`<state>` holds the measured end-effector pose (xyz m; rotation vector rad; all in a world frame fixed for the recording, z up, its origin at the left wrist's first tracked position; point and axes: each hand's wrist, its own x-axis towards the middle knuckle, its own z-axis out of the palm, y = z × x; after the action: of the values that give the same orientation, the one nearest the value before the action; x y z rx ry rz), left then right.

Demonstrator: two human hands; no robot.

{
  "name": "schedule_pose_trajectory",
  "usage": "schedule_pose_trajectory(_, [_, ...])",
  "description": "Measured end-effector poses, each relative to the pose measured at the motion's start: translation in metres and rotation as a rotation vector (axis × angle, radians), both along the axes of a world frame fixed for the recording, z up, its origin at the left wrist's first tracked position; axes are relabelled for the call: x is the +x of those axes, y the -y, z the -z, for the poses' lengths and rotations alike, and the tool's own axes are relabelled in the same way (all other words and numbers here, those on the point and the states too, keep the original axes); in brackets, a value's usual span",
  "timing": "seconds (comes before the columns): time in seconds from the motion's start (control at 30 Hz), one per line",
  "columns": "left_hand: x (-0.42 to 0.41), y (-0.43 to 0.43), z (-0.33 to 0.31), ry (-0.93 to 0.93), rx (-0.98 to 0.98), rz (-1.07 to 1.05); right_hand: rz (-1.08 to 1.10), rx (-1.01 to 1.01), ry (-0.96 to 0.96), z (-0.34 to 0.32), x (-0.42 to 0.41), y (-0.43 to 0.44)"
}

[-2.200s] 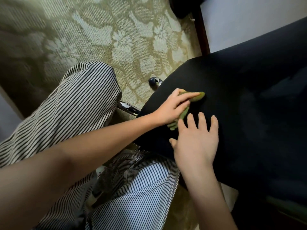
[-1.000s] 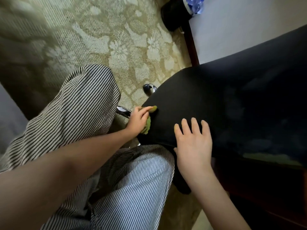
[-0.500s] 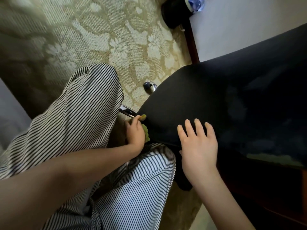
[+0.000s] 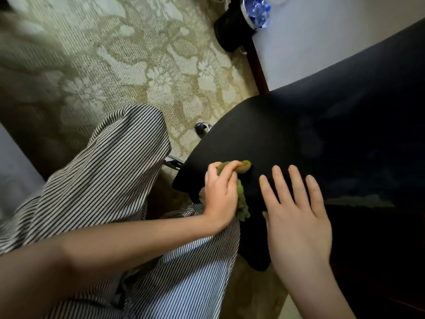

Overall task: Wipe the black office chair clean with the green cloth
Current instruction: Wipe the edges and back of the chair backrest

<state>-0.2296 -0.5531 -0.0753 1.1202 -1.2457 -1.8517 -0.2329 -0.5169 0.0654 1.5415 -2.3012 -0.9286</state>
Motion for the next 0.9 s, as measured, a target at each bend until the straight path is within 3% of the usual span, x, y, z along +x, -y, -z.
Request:
schedule_pose_trajectory(0.47, [-0.009, 0.020, -0.091, -0.317, -0.189, 0.090, -0.051, -0.178, -0.180, -0.027, -0.003, -0.017])
schedule_pose_trajectory(0.63, [-0.034, 0.055, -0.090, -0.436, -0.391, 0.323, -0.073, -0.227, -0.171, -0.029, -0.002, -0.019])
schedule_pose_trajectory(0.77, [-0.077, 0.088, -0.102, -0.400, -0.468, 0.340, -0.071, -0.193, -0.161, -0.028, -0.001, -0.028])
schedule_pose_trajectory(0.9, [-0.129, 0.117, -0.109, -0.270, -0.288, 0.357, -0.045, -0.186, -0.170, -0.028, 0.006, -0.041])
